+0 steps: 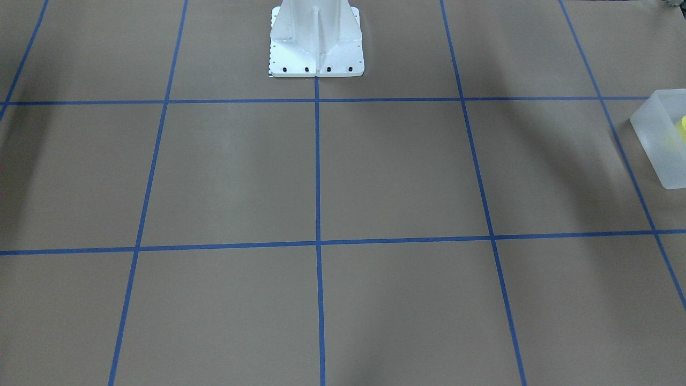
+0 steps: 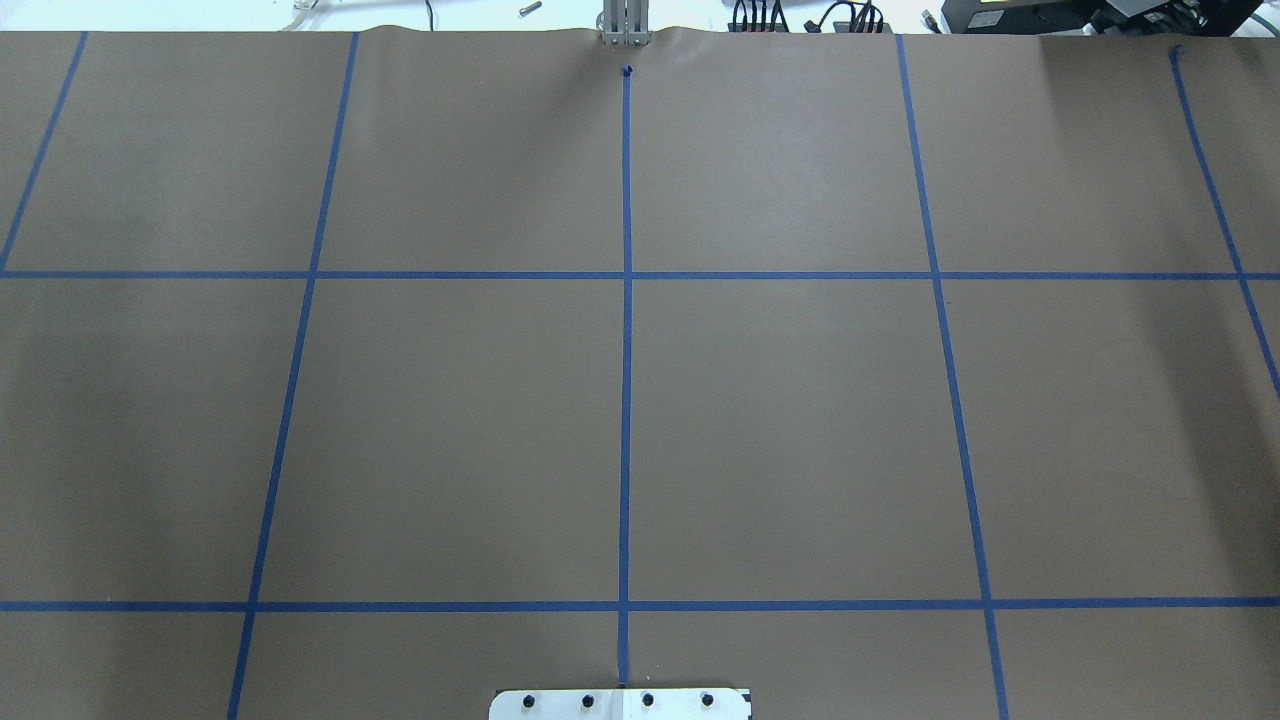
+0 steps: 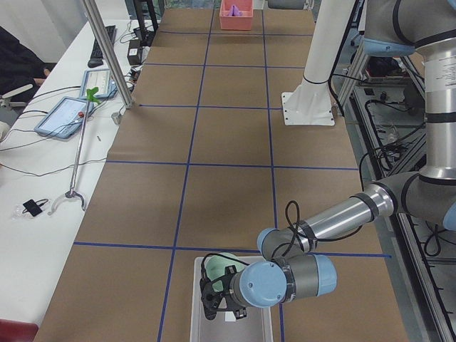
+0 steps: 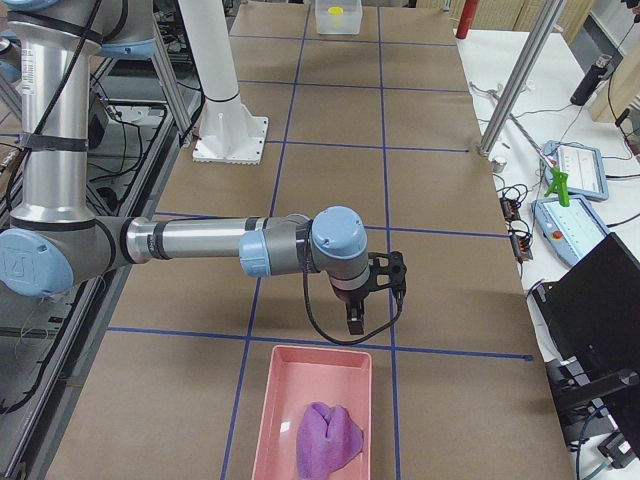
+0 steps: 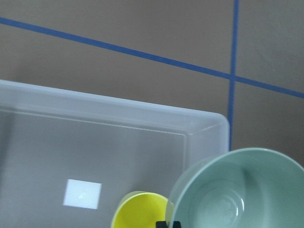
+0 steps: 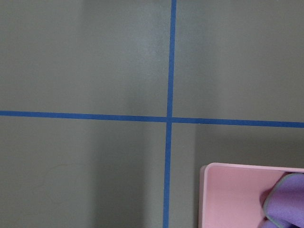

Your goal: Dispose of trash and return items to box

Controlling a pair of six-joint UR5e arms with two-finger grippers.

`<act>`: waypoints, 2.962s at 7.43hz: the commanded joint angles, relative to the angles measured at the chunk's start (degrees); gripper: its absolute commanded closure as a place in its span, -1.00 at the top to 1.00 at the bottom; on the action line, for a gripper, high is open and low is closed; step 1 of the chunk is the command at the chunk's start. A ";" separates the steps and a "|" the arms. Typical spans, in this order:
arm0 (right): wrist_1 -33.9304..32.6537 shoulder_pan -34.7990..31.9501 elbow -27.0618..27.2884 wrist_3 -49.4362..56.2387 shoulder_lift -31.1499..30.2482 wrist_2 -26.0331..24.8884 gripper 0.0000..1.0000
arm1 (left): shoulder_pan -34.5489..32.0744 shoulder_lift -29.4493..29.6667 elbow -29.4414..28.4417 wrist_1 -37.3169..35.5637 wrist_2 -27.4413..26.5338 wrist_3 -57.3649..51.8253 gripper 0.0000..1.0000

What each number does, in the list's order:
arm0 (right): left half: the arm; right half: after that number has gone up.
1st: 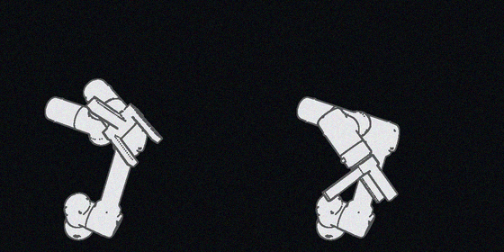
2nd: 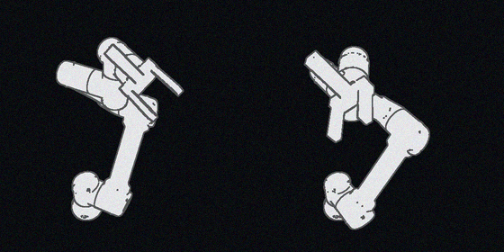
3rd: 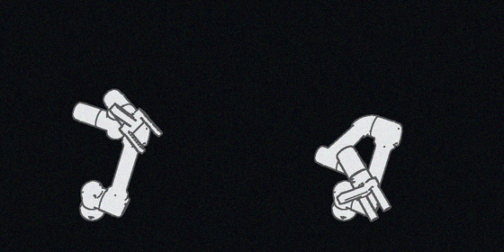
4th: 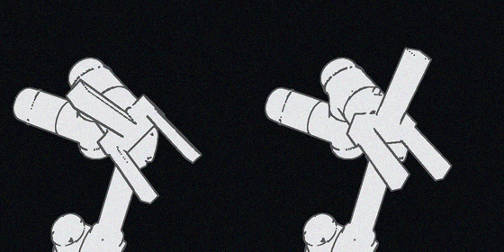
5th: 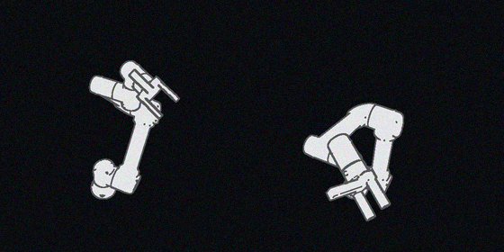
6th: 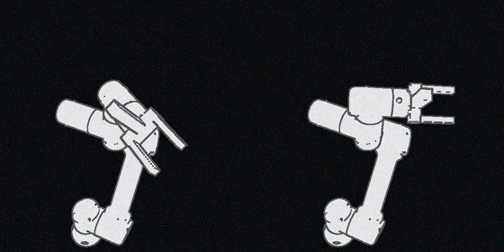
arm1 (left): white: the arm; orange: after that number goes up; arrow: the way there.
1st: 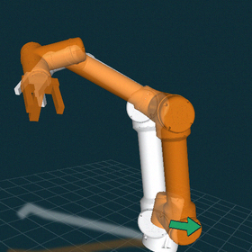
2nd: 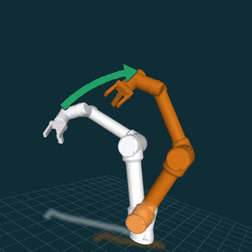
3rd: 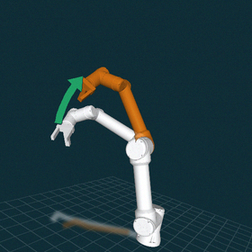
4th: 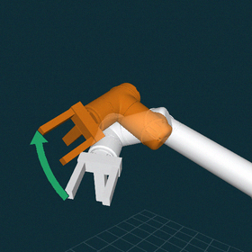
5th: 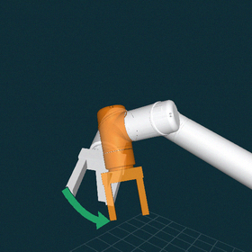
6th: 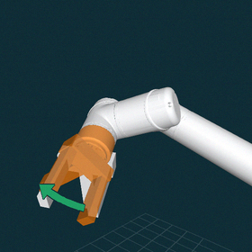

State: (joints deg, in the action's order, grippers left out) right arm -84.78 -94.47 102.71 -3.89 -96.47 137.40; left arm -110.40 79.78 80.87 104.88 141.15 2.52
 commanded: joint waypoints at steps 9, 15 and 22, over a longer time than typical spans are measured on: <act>-0.04 3.50 6.44 -9.82 -1.26 0.14 1.00 | -3.60 4.50 -20.23 7.27 -11.08 8.99 -1.00; -0.04 3.85 6.71 -9.82 -1.35 0.06 1.00 | -3.33 3.63 -19.97 14.26 -6.33 8.29 0.97; 0.66 3.85 2.87 -8.94 -5.48 0.06 1.00 | 7.09 8.63 13.81 -5.13 -6.06 4.60 0.97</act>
State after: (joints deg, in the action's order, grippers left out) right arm -84.43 -90.62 107.72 -12.85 -101.53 137.49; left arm -107.63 86.93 87.13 109.41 135.00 7.22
